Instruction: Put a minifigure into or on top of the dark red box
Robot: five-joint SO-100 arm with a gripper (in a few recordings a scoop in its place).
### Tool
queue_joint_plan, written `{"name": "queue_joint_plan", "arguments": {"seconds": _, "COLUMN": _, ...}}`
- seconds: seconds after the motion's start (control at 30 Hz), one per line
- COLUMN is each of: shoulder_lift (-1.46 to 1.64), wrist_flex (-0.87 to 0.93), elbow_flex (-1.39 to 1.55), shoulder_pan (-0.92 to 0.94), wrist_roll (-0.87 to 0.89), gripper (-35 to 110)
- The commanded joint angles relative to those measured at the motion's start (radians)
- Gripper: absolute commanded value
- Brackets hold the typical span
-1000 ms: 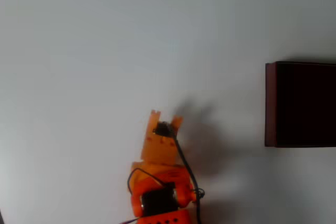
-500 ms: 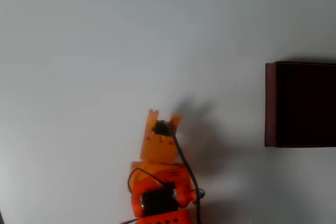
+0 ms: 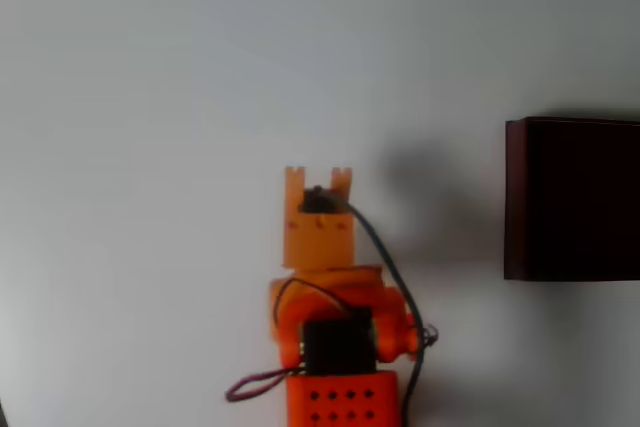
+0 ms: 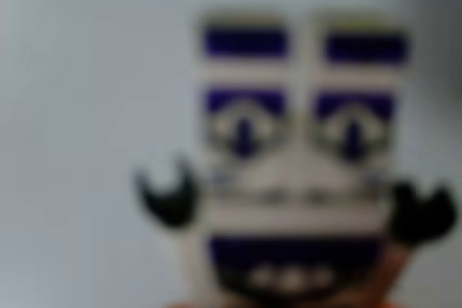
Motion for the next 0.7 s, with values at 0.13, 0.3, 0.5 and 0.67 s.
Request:
{"name": "queue_joint_plan", "arguments": {"seconds": 0.13, "shoulder_lift": -0.124, "wrist_flex": 0.094, "elbow_flex": -0.310, "shoulder_pan": 0.261, "wrist_roll": -0.291, "gripper": 0}}
{"name": "queue_joint_plan", "arguments": {"seconds": 0.3, "shoulder_lift": -0.298, "wrist_flex": 0.114, "elbow_flex": -0.512, "shoulder_pan": 0.443, "wrist_roll": -0.471, "gripper": 0}}
{"name": "queue_joint_plan", "arguments": {"seconds": 0.5, "shoulder_lift": -0.545, "wrist_flex": 0.153, "elbow_flex": -0.792, "shoulder_pan": 0.606, "wrist_roll": -0.614, "gripper": 0}}
{"name": "queue_joint_plan", "arguments": {"seconds": 0.67, "shoulder_lift": -0.770, "wrist_flex": 0.219, "elbow_flex": -1.088, "shoulder_pan": 0.699, "wrist_roll": -0.699, "gripper": 0}}
